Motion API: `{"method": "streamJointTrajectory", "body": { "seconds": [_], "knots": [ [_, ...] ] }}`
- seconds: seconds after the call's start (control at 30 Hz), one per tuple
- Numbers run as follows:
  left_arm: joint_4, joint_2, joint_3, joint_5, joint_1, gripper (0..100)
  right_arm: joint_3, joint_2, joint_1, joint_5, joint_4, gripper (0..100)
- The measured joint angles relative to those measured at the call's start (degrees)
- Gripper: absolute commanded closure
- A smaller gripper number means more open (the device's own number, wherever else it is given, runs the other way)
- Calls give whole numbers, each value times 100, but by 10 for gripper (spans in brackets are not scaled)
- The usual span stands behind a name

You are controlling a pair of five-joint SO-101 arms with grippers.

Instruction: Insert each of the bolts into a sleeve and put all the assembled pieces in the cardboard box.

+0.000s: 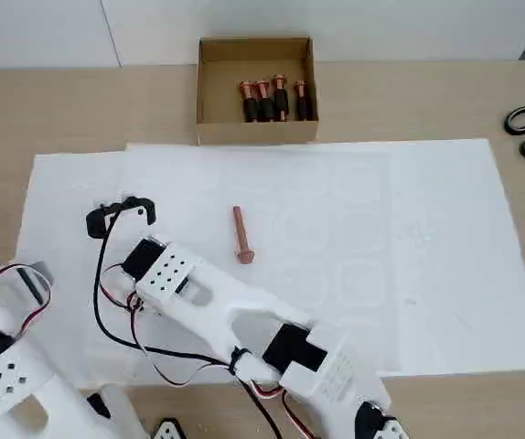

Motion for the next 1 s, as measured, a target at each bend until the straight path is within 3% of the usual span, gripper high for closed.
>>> {"method": "streamJointTrajectory", "body": {
  "seconds": [0.2,0.5,0.7,1.0],
  "knots": [
    [0,0,0,0,0,778,-9,0,53,9,114,993],
    [0,0,0,0,0,778,-44,9,334,9,229,995],
    [0,26,0,9,18,778,-316,-229,905,9,941,995],
    [0,44,18,0,1046,777,-580,-2013,1785,510,1222,995]
  ]
}}
